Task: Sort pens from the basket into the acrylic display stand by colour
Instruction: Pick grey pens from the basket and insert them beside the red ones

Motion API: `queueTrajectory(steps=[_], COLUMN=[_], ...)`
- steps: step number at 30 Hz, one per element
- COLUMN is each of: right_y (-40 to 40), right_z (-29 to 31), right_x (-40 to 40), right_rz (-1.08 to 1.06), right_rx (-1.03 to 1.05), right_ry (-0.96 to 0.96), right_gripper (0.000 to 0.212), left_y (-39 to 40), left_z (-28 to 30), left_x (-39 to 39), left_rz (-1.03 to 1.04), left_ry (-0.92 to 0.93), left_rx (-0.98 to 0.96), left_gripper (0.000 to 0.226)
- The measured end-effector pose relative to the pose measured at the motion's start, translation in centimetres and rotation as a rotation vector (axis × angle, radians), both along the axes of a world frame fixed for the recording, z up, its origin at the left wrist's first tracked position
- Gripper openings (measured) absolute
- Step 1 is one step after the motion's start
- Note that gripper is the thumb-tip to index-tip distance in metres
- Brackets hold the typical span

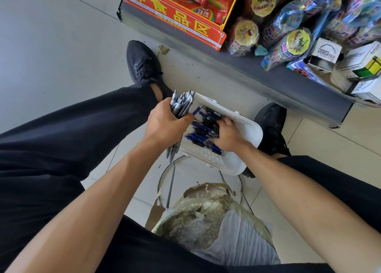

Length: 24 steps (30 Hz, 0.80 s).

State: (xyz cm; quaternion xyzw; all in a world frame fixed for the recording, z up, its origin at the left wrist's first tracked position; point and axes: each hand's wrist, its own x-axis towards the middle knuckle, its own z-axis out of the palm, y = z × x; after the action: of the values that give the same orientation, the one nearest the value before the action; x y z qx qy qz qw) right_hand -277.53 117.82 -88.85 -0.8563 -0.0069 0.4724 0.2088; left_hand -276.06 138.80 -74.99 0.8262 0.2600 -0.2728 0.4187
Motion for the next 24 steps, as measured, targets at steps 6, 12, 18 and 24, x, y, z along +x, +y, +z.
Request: queueTrajectory(steps=[6,12,18,24], right_y=[0.9,1.0,0.8,1.2], right_z=[0.2,-0.3,-1.3,-2.3], right_x=[-2.0,-2.4,-2.2,-1.7], right_rz=[0.108,-0.136,-0.138,-0.13], right_rx=[0.091,0.056,-0.027,-0.165], right_ry=[0.146,-0.218,-0.201,-0.19], right_gripper=[0.026,0.045,0.062,0.063], left_y=[-0.1,-0.2,-0.2,-0.2], left_z=[0.1,0.2,0.1,0.0], left_x=[-0.1,-0.2,-0.2,-0.2], left_rz=[0.004,0.006,0.001,-0.003], left_ry=[0.008,0.004,0.007,0.014], left_rx=[0.0,-0.021,-0.021,-0.019], left_gripper=[0.023,0.023,0.024,0.022])
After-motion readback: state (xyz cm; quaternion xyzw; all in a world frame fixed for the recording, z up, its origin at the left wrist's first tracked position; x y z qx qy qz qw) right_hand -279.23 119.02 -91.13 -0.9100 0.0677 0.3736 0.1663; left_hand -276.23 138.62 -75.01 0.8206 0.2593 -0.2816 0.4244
